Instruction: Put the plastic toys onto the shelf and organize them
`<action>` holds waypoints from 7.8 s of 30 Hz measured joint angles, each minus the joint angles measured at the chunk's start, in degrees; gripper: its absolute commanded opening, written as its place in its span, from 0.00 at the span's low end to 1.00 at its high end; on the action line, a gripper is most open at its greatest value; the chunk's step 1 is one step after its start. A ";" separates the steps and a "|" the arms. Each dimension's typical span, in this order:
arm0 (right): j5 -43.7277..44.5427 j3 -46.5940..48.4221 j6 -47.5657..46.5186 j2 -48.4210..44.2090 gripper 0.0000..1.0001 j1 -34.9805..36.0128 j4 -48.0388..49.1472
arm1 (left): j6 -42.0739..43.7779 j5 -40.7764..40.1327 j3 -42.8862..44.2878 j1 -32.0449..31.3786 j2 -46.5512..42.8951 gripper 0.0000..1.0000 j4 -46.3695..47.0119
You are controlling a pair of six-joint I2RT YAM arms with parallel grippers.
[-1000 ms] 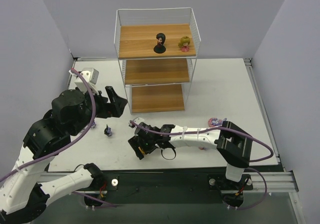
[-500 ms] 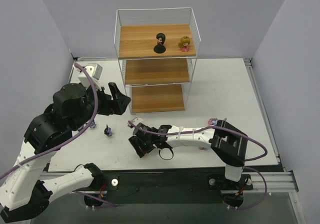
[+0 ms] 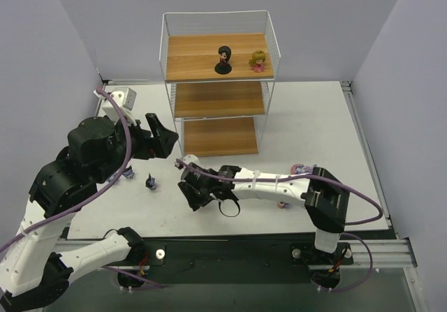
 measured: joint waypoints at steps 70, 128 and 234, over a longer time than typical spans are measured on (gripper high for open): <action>-5.18 55.19 16.11 -9.84 0.00 -13.99 -44.68 | 33.44 40.44 -11.76 0.15 7.50 0.54 27.04; 10.75 16.79 17.31 -40.94 0.69 -16.22 -28.94 | 7.87 22.75 -9.62 13.09 16.13 0.00 61.88; -4.48 9.11 16.87 -42.29 0.62 -33.11 -27.12 | 23.06 -6.19 -11.17 1.31 18.73 0.76 70.95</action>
